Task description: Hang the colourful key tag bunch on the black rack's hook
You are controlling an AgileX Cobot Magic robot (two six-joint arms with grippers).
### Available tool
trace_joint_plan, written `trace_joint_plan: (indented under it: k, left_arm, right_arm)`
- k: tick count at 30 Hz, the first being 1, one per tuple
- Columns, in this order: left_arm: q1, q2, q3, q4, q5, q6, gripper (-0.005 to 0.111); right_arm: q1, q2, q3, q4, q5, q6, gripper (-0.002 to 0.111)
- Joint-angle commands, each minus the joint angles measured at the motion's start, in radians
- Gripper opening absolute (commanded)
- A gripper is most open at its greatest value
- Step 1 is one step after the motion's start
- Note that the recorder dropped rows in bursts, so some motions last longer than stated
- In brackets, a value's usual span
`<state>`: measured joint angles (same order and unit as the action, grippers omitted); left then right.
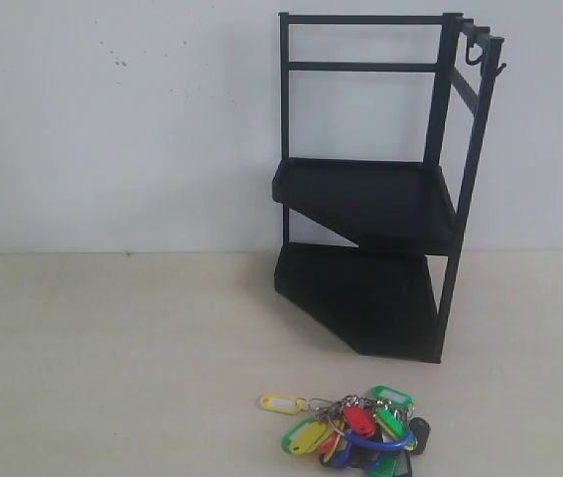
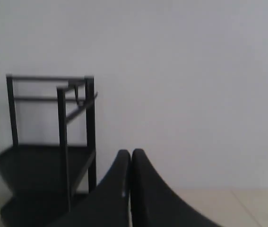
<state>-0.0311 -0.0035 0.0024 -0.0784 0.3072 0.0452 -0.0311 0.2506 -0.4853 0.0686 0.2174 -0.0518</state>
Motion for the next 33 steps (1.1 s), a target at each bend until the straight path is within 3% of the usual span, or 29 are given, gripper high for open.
trace_joint_plan:
  k: [1,8,13,20,23,26,33]
  left_arm:
    - [0.003,0.004,-0.002,-0.002,-0.011,0.000,0.004]
    - [0.003,0.004,-0.002,-0.002,-0.011,0.000,0.004]
    - [0.003,0.004,-0.002,-0.002,-0.011,0.000,0.004]
    - [0.003,0.004,-0.002,-0.002,-0.011,0.000,0.004]
    - [0.003,0.004,-0.002,-0.002,-0.011,0.000,0.004]
    - [0.003,0.004,-0.002,-0.002,-0.011,0.000,0.004]
    - [0.003,0.004,-0.002,-0.002,-0.011,0.000,0.004]
  right_arm:
    - [0.003,0.121,-0.058,0.002,0.121,-0.009,0.000]
    - [0.003,0.180,-0.060,0.002,-0.012,-0.007,0.000]
    - [0.003,0.180,-0.060,0.002,0.008,0.107,0.000]
    - [0.019,0.301,-0.060,0.007,0.053,0.014,0.000]
    - [0.119,0.455,-0.090,0.012,0.114,-0.150,0.000]
    - [0.301,0.692,-0.210,0.025,0.325,-0.450,0.000]
    - [0.485,1.058,-0.409,0.005,0.509,-0.556,0.000]
